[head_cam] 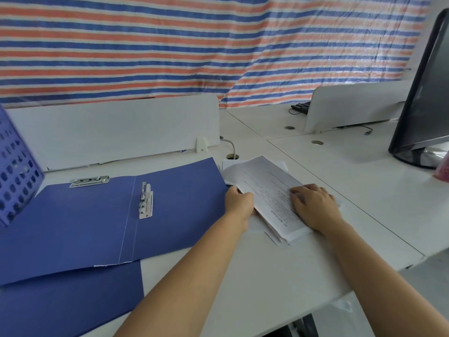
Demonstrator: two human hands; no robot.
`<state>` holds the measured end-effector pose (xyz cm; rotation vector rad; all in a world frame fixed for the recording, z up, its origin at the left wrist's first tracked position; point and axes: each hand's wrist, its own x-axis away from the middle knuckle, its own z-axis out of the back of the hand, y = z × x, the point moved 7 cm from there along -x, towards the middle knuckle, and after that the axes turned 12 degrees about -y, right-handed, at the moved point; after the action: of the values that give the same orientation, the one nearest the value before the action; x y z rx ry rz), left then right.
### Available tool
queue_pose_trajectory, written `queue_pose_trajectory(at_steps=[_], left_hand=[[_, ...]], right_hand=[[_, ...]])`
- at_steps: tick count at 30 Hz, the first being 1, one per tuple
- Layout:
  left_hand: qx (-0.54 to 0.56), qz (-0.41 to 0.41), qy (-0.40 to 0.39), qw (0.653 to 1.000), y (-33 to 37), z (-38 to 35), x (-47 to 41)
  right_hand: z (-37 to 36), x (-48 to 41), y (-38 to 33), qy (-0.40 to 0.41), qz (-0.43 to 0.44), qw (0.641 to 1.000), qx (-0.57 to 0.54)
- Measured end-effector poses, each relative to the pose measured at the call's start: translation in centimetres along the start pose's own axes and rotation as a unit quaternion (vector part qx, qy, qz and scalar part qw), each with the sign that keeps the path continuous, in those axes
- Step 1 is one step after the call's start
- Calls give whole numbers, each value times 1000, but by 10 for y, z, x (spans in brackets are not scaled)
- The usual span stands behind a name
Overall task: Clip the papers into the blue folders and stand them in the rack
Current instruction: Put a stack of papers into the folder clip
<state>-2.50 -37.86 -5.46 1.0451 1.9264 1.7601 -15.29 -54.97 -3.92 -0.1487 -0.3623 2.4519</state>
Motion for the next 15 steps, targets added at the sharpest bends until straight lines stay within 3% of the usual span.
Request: queue_pose_trajectory(at_steps=[4, 8, 10, 13, 15], left_hand=[[-33, -117, -43, 992, 36, -25, 21], [-43, -217, -90, 971, 77, -29, 42], [-22, -240, -74, 968, 95, -16, 53], [-9, -264, -53, 963, 115, 16, 70], [-25, -261, -18, 965, 121, 44, 79]], right_hand=[[10, 2, 9, 32, -40, 999, -13], [28, 1, 7, 73, -58, 980, -177], [35, 1, -5, 58, -38, 950, -303], [32, 8, -38, -30, 2, 855, -517], [32, 14, -61, -65, 35, 828, -556]])
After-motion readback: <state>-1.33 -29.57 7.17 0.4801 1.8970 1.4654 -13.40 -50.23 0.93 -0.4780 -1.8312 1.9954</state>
